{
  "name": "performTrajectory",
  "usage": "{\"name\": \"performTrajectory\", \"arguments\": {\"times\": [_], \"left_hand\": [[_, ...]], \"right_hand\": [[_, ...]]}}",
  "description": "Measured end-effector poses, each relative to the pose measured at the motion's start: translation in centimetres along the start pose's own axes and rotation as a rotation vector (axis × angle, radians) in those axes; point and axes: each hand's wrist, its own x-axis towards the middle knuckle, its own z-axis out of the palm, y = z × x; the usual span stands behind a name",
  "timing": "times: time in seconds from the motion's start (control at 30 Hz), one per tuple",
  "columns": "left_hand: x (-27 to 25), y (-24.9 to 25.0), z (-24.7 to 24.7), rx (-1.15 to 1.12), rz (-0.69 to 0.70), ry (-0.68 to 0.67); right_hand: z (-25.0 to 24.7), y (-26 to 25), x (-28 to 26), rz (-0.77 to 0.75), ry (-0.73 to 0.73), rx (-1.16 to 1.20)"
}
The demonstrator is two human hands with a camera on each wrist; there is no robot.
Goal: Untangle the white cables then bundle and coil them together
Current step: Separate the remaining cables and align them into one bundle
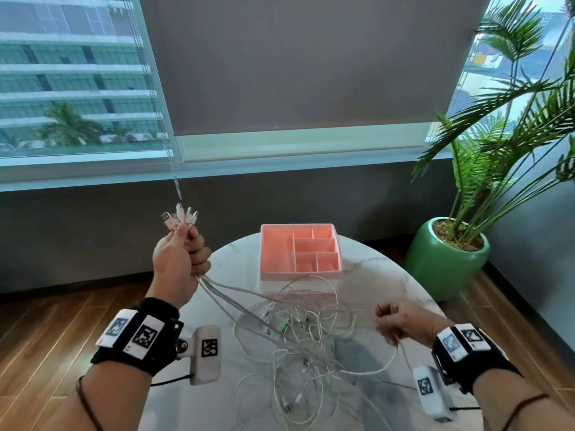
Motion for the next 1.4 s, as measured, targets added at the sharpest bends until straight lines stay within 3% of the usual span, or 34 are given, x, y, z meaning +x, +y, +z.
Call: {"name": "performTrajectory", "arguments": {"times": [0.1,0.2,0.27,0.4,0.53,0.7,0.93,1.07,1.13,1.23,1.3,1.4], "left_hand": [[0.3,0.1,-0.1,0.016,0.005,0.004],[0.0,-0.5,0.7,0.068,-0.001,-0.027],[-0.2,-1.2,1.4,0.114,-0.012,-0.067],[-1.4,-3.1,2.9,0.278,0.049,-0.215],[-2.8,-4.9,4.5,0.465,0.052,-0.397],[-4.8,-6.7,6.4,0.609,0.036,-0.466],[-3.9,-7.5,5.5,0.721,0.02,-0.319],[-3.1,-6.0,5.3,0.563,0.022,-0.259],[-2.4,-4.5,5.2,0.457,0.079,-0.186],[-1.1,-1.4,4.5,0.271,0.146,-0.103],[-0.4,-0.2,4.0,0.231,0.154,-0.109],[-0.1,-0.7,3.4,0.301,0.123,-0.124]], "right_hand": [[0.8,2.3,-0.3,0.112,-0.096,-0.183],[2.1,1.8,0.4,0.035,0.021,-0.149],[3.2,-0.9,0.6,-0.074,0.085,-0.006],[5.4,-7.8,0.9,-0.238,0.097,0.027],[7.7,-12.4,0.5,-0.326,0.058,0.024],[10.6,-14.4,0.8,-0.341,0.046,-0.01],[10.6,-13.2,1.5,-0.384,0.105,0.007],[10.1,-10.0,2.3,-0.399,0.105,-0.038],[9.7,-6.3,2.8,-0.342,0.071,-0.181],[9.3,0.0,2.8,-0.103,-0.033,-0.347],[9.1,1.8,2.4,-0.01,-0.045,-0.287],[8.5,0.0,2.0,-0.054,-0.012,-0.13]]}}
